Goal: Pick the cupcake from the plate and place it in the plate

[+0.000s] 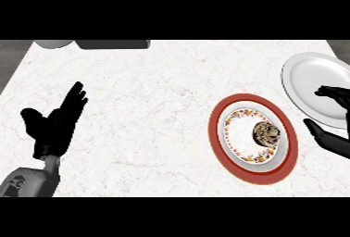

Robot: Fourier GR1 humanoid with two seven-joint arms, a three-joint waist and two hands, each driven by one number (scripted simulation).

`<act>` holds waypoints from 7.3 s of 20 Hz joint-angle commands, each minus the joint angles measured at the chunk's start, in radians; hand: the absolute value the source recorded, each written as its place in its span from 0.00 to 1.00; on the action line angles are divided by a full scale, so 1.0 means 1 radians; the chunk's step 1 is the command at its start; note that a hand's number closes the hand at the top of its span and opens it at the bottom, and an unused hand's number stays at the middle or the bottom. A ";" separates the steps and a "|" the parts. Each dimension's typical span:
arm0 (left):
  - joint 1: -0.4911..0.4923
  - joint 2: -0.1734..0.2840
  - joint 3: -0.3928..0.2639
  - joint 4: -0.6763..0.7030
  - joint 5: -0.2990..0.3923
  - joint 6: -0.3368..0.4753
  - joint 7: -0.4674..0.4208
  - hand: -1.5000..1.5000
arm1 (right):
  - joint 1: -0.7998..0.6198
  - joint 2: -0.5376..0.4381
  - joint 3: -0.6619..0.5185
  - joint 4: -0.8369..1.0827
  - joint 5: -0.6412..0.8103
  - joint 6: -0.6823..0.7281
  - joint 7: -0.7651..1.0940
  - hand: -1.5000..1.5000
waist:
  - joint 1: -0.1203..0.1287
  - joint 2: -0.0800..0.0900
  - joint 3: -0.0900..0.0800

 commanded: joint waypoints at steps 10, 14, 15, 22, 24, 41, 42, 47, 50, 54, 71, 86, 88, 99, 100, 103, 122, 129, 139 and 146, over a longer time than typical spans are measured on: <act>0.010 -0.002 0.038 0.099 -0.022 -0.076 -0.077 0.50 | 0.035 -0.074 -0.005 0.508 0.317 0.166 -0.635 0.00 | 0.019 -0.002 -0.004; -0.078 -0.039 0.042 0.106 -0.057 -0.048 0.017 0.50 | -0.027 -0.073 -0.008 0.523 0.381 0.129 -0.568 0.00 | 0.014 -0.003 -0.005; 0.014 -0.062 0.020 0.041 -0.090 -0.020 0.006 0.50 | 0.001 -0.085 -0.028 0.458 0.370 0.146 -0.536 0.00 | 0.014 -0.005 -0.005; 0.002 -0.052 0.074 0.096 -0.080 -0.088 -0.044 0.50 | 0.082 -0.125 0.042 0.213 0.477 0.132 -0.283 0.00 | 0.006 -0.006 -0.006; -0.018 -0.059 0.076 0.066 -0.088 -0.080 0.007 0.50 | 0.026 -0.112 0.041 0.274 0.525 0.121 -0.251 0.00 | 0.012 -0.005 -0.005; 0.018 -0.082 0.155 0.047 -0.137 -0.166 0.000 0.50 | 0.030 -0.054 0.103 0.127 0.842 0.152 0.047 0.00 | 0.012 -0.005 -0.005; 0.009 -0.098 0.170 0.106 -0.146 -0.174 -0.030 0.50 | -0.027 -0.016 0.106 0.158 0.874 0.144 0.057 0.00 | 0.013 -0.004 -0.005; -0.088 -0.095 0.205 0.142 -0.140 -0.195 0.031 0.50 | -0.095 0.022 0.109 0.215 0.938 0.149 0.093 0.00 | 0.012 -0.003 -0.005; -0.001 -0.131 0.186 0.128 -0.182 -0.195 -0.052 0.50 | -0.158 0.034 0.079 0.262 0.946 0.191 0.112 0.00 | 0.016 -0.003 -0.005; -0.011 -0.153 0.206 0.121 -0.201 -0.197 -0.032 0.50 | -0.163 0.088 0.087 0.297 1.038 0.140 0.106 0.00 | 0.014 -0.003 -0.005; 0.008 -0.141 0.263 0.054 -0.209 -0.269 0.010 0.50 | -0.108 0.216 0.166 0.216 1.175 0.156 0.067 1.00 | 0.014 -0.004 -0.005; 0.030 -0.171 0.267 0.050 -0.230 -0.232 0.009 0.50 | 0.181 0.016 -0.003 -0.183 0.994 0.150 -0.240 1.00 | -0.019 -0.013 -0.006; 0.015 -0.172 0.256 0.073 -0.236 -0.242 0.011 0.50 | 0.149 0.031 -0.090 -0.190 0.932 0.126 -0.229 1.00 | -0.018 -0.009 -0.005; -0.019 -0.204 0.236 0.032 -0.258 -0.219 0.068 0.50 | -0.012 0.017 -0.327 -0.039 0.742 0.228 -0.006 1.00 | 0.013 -0.004 -0.005; -0.091 -0.185 0.268 0.103 -0.244 -0.231 0.039 0.50 | -0.088 0.012 -0.329 0.074 0.736 0.219 -0.014 1.00 | 0.017 0.000 -0.005; -0.004 -0.203 0.245 0.112 -0.262 -0.251 -0.028 0.50 | -0.190 -0.052 -0.355 0.222 0.750 0.229 -0.029 1.00 | 0.022 -0.001 -0.005; -0.051 -0.224 0.219 0.068 -0.289 -0.237 0.023 0.50 | -0.572 -0.262 -0.264 1.180 1.016 0.210 -0.335 0.00 | 0.076 0.020 0.000; -0.031 -0.230 0.227 0.094 -0.286 -0.243 -0.012 0.50 | -0.650 -0.281 -0.328 1.244 0.958 0.218 -0.564 0.00 | 0.061 0.016 0.000; -0.042 -0.211 0.253 0.075 -0.269 -0.242 0.041 0.50 | -0.704 -0.297 -0.425 1.290 0.749 0.593 -0.537 0.00 | 0.032 0.002 -0.002; -0.034 -0.206 0.253 0.060 -0.268 -0.251 0.030 0.50 | -0.692 -0.356 -0.410 1.360 0.710 0.831 -0.424 0.00 | 0.036 0.007 0.001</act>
